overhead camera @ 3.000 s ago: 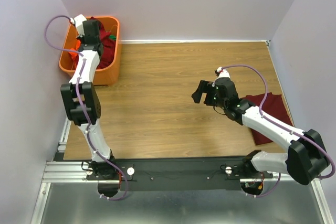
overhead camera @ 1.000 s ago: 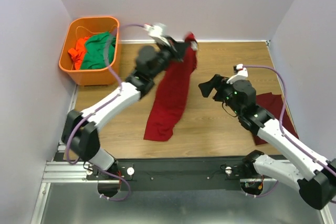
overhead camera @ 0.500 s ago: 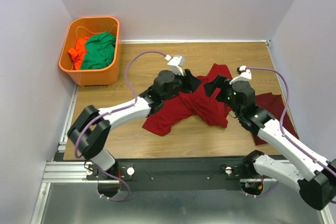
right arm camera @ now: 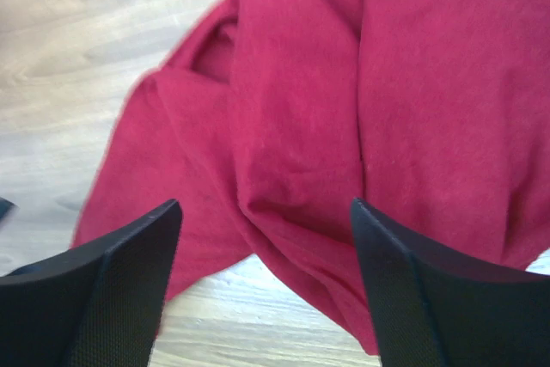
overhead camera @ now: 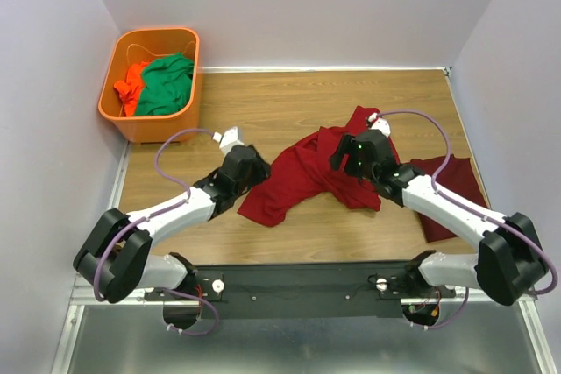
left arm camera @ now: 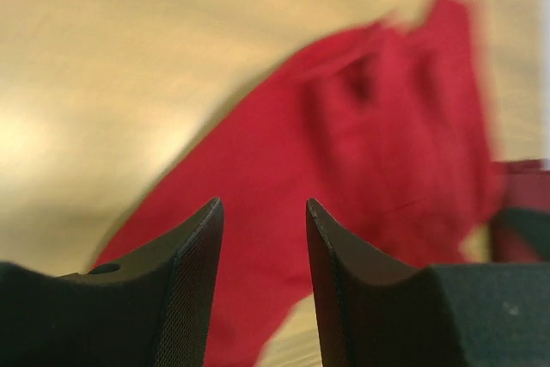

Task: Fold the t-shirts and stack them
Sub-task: Move the tshirt to the center of the board, then flatten the tshirt out

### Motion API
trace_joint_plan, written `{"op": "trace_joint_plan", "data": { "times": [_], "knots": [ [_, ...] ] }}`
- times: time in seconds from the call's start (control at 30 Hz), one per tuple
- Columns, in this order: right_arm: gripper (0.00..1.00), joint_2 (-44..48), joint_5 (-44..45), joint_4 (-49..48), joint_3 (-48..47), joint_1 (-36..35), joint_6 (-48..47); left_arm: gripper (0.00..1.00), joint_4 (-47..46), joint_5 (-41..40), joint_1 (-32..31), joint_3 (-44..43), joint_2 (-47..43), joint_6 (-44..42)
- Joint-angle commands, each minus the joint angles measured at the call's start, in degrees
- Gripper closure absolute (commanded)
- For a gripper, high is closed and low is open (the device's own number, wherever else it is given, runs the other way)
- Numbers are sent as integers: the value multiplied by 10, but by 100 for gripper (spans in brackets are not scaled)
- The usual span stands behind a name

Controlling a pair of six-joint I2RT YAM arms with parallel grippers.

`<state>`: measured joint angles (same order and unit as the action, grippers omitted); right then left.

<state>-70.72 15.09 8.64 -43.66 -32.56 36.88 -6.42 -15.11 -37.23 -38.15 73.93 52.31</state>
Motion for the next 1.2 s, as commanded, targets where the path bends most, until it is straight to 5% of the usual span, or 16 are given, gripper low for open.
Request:
{"op": "trace_joint_plan", "data": {
  "times": [0.0,0.1,0.53,1.07,1.17],
  "knots": [
    [18,-41,-32,8,1,0,5,50,40,-45,4,54,-22,58],
    [26,-65,-37,8,-9,-2,-9,51,38,-50,4,89,-28,73],
    [29,-127,-36,1,-38,-38,-25,53,106,-85,4,157,-84,147],
    [33,-150,-25,1,-45,-44,-25,56,177,-108,-1,106,-29,108],
    [34,-152,-15,3,-48,-44,-28,63,175,-103,-9,91,-4,99]
  ]
}}
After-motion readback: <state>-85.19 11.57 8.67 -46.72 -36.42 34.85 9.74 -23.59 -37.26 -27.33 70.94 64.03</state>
